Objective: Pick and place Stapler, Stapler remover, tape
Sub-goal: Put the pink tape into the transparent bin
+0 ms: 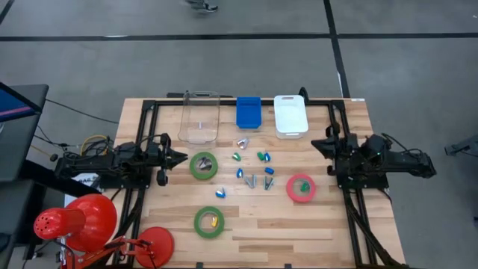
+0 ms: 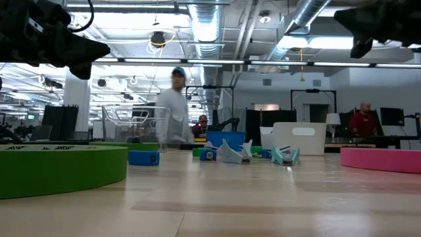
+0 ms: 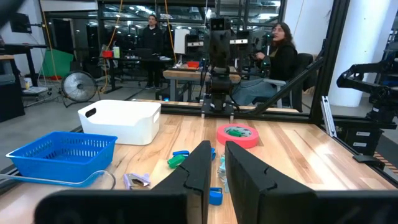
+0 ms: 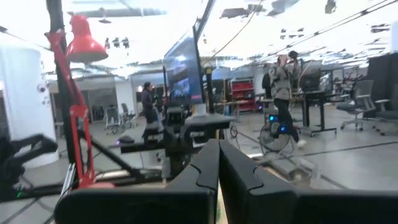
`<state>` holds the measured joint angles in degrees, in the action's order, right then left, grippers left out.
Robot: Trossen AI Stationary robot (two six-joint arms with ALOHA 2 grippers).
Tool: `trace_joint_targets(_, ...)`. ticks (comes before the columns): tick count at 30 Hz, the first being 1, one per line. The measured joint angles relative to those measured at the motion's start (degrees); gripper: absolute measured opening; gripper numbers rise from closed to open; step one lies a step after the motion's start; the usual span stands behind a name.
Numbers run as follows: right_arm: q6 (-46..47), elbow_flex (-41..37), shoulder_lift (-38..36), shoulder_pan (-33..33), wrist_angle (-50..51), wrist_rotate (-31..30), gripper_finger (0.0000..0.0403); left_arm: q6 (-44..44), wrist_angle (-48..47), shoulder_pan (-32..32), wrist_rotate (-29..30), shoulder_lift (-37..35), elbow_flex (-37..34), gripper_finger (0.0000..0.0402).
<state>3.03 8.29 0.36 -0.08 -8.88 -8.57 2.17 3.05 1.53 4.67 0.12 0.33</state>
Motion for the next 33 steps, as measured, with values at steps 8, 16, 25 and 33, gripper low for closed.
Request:
trace_joint_targets(8, 0.00, 6.66, 0.00, 0.00, 2.32, -0.75, 0.0001, 0.00, 0.02, -0.01, 0.00, 0.00, 0.00, 0.0039)
trace_joint_targets(16, 0.00, 14.03, 4.16, 0.00, 6.69, -0.75, 0.0000, -0.01, 0.00, -0.01, 0.00, 0.00, 0.01, 0.0039)
trace_joint_targets(25, 0.00, 23.79, 14.40, 0.00, 10.98, -0.56, 0.0000, 0.00, 0.00, 0.00, 0.00, 0.00, 0.01, 0.0039)
trace_joint_targets(33, 0.00, 32.25, 24.32, 0.02, 12.03, -0.47, 0.0000, 0.00, 0.02, -0.01, 0.00, -0.01, -0.01, 0.0039)
